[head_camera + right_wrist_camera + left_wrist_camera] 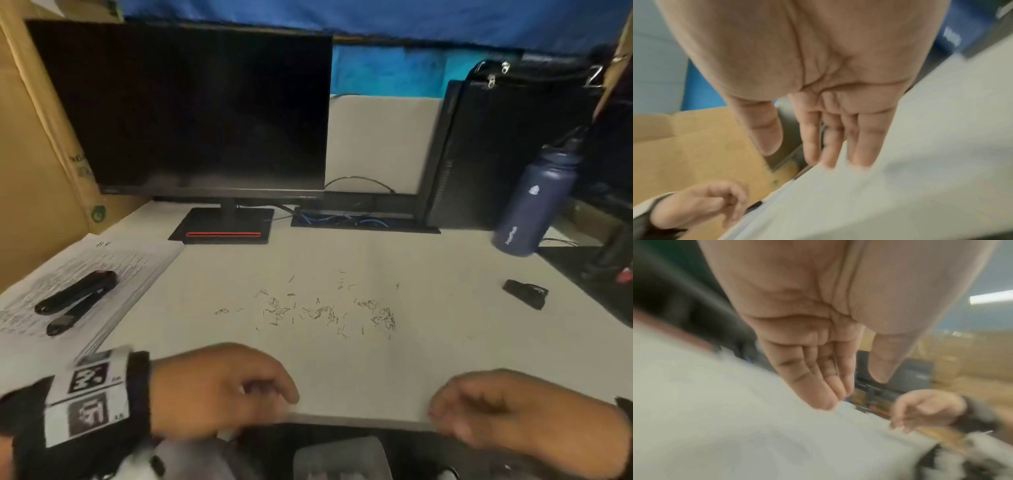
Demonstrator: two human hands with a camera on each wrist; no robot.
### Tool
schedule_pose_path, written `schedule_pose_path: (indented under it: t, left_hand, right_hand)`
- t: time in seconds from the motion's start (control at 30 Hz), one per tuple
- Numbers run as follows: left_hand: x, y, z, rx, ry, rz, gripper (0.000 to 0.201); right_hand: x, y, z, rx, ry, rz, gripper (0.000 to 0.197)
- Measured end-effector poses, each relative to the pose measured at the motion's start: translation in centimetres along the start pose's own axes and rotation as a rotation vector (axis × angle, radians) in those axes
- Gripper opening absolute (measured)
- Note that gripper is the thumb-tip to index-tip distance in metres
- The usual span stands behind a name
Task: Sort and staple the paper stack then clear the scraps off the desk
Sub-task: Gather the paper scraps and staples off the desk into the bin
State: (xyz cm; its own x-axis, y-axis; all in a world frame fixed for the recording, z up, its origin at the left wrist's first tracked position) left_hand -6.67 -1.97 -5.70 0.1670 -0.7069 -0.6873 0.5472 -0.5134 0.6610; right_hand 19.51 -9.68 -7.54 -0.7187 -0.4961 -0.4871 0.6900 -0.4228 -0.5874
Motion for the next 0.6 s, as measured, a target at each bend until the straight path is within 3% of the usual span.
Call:
schedule_pose_path:
  t: [0.03, 0.1, 0.2, 0.27, 0.37, 0.5, 0.6]
  left_hand:
    - [-3.5, -1.1, 0.6, 0.014, 0.126, -0.132, 0.048]
    - [-8.6, -5.2, 1.7, -0.167, 0.234, -0.435, 0.076]
    - [-9.2, -11.1, 2.4, -0.539, 0.069, -0.512, 0.091]
    - [-7.0, -12.9, 1.9, -0.619, -0.056, -0.477, 0.107]
    - [-4.5, -13.8, 0.2, -0.599, -0.141, -0.523, 0.131]
    - [-2.4, -10.6, -2.4, -0.396, -0.170, -0.404, 0.120]
    - [-4.3, -10.4, -3.4, -0.349, -0.045, -0.255, 0.108]
  right_hand:
    - [-2.7, 0.6, 0.4, 0.032, 0.112, 0.005, 0.066]
    - [-6.9, 2.0, -0.3, 0.125, 0.305, 0.167, 0.100]
    - [-8.1, 4.7, -2.4, 0.367, 0.323, 0.431, 0.135]
    - [-9.2, 5.4, -3.2, 0.432, 0.367, 0.523, 0.151]
    - [-8.7, 5.3, -5.2, 0.489, 0.356, 0.611, 0.154]
    - [-3.4, 1.4, -7.3, 0.350, 0.203, 0.699, 0.143]
    - [-4.6, -1.1, -8.0, 0.291, 0.239, 0.609, 0.149]
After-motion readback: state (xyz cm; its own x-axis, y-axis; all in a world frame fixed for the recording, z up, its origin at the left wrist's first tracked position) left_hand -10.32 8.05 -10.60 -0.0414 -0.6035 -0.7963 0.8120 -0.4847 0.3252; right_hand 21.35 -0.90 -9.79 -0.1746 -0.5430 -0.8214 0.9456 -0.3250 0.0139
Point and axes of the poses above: each hand's wrist, its own z-axis away from the middle knuckle, its own x-axis out of the palm, y = z × x, the point moved 10 cm from there along -z, towards the middle knuckle, and after that the axes turned 13 degrees about x, right-handed, at the moved point
